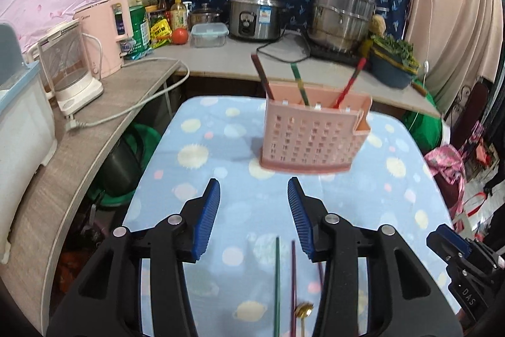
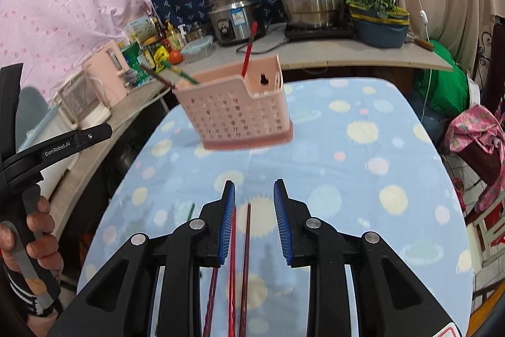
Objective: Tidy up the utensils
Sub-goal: 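Move both tools back down toward the remaining chopsticks and gold spoon, then close the left tool on a green chopstick while the right tool grasps a red chopstick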
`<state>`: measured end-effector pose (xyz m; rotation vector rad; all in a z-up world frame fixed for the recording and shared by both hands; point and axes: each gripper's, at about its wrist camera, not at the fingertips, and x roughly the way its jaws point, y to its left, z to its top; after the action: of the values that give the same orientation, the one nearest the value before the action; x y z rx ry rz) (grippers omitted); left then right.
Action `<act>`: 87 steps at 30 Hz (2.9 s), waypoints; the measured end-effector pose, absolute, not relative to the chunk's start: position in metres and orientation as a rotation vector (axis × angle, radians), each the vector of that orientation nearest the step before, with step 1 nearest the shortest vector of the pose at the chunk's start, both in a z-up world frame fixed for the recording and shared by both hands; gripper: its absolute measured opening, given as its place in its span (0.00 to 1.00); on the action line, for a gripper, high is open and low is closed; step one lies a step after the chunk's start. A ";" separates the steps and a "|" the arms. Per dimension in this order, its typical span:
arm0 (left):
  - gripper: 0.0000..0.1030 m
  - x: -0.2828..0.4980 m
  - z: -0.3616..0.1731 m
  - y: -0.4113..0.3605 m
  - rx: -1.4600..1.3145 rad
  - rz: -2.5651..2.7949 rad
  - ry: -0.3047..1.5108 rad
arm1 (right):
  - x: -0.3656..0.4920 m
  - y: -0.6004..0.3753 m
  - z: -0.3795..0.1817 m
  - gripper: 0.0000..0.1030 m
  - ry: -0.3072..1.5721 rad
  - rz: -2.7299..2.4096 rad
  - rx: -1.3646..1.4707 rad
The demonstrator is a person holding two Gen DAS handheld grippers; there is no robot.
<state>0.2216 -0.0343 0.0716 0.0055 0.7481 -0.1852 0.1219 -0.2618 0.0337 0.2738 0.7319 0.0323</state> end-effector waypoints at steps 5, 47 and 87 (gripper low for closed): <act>0.42 0.196 0.049 -0.039 0.052 -0.180 0.792 | 0.098 -0.254 0.009 0.25 0.790 0.037 0.278; 0.54 0.108 -0.073 -0.013 0.090 -0.168 1.090 | 0.033 -0.218 -0.082 0.22 1.003 0.037 0.265; 0.31 0.089 -0.082 -0.024 0.103 -0.226 1.109 | 0.027 -0.214 -0.084 0.08 0.987 -0.006 0.187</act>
<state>0.0885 -0.0237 -0.0817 0.1026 1.1089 -0.2263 0.0273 -0.2144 -0.0843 0.1874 0.9871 -0.0058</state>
